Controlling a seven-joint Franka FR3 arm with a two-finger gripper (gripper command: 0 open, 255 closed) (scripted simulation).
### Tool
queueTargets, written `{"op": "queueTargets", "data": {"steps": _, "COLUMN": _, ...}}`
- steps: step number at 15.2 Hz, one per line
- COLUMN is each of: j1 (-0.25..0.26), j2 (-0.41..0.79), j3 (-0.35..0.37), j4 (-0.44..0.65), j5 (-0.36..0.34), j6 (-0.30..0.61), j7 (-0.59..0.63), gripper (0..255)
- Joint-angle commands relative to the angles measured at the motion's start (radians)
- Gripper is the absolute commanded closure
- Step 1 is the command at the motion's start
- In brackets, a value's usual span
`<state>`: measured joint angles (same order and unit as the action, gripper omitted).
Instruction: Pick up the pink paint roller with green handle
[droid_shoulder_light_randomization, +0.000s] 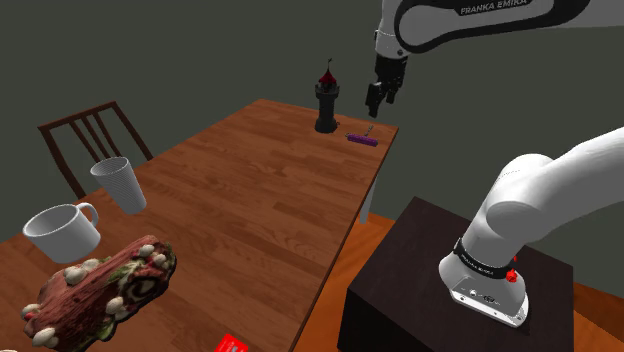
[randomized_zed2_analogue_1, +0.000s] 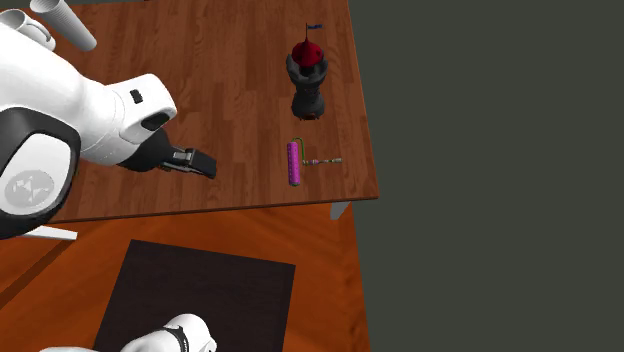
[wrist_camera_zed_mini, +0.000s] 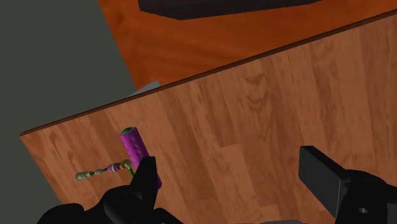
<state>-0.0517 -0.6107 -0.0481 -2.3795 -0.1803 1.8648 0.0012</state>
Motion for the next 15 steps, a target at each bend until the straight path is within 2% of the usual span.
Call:
{"op": "queueTargets", "data": {"steps": 1, "j1": -0.007, "j2": 0.057, "j3": -0.023, "j4": 0.000, "j5": -0.012, "j6": 0.051, "j7": -0.023, "gripper": 0}}
{"op": "queueTargets", "data": {"steps": 8, "j1": -0.038, "j2": 0.270, "j3": -0.110, "j4": 0.033, "j5": -0.043, "j6": 0.212, "j7": -0.120, "gripper": 0}}
{"op": "queueTargets", "data": {"steps": 15, "j1": -0.065, "j2": 0.517, "j3": -0.181, "j4": 0.126, "j5": -0.032, "j6": 0.346, "j7": -0.226, "gripper": 0}}
